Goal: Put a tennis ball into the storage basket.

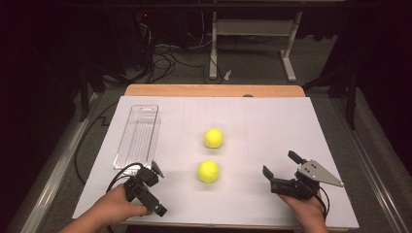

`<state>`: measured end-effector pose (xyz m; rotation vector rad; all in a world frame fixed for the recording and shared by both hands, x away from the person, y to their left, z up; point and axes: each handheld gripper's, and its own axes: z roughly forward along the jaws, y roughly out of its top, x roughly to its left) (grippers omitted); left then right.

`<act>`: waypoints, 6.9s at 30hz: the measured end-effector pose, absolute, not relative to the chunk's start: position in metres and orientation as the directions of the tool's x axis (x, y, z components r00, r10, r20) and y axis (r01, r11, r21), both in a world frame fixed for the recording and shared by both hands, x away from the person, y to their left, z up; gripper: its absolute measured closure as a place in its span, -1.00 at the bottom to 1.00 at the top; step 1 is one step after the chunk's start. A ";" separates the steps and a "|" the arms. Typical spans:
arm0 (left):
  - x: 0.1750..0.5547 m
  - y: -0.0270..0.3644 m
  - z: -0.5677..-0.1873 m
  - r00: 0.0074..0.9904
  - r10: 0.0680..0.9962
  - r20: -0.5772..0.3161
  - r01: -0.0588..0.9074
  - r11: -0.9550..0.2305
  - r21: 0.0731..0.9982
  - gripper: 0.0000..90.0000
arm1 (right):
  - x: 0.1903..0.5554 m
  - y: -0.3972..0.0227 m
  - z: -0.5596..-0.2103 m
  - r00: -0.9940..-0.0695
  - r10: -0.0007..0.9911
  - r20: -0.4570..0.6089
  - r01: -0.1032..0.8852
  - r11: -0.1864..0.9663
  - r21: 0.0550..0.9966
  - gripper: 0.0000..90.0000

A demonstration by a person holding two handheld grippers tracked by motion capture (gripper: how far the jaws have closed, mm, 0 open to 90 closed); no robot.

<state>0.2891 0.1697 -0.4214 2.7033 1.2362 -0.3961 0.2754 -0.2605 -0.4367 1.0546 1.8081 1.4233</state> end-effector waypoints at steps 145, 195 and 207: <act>0.383 0.028 -0.410 0.719 0.651 -0.245 0.684 -0.724 0.085 -0.43 | 0.276 -0.263 -0.437 -0.510 0.860 0.025 0.219 0.102 0.970 -1.00; 0.371 0.084 -0.349 0.704 0.665 -0.249 0.700 -0.709 0.087 -0.40 | 0.276 -0.260 -0.439 -0.511 0.859 0.016 0.226 0.117 0.967 -1.00; 0.372 0.103 -0.333 0.688 0.680 -0.252 0.717 -0.690 0.096 -0.40 | 0.276 -0.260 -0.439 -0.512 0.859 0.015 0.225 0.117 0.967 -1.00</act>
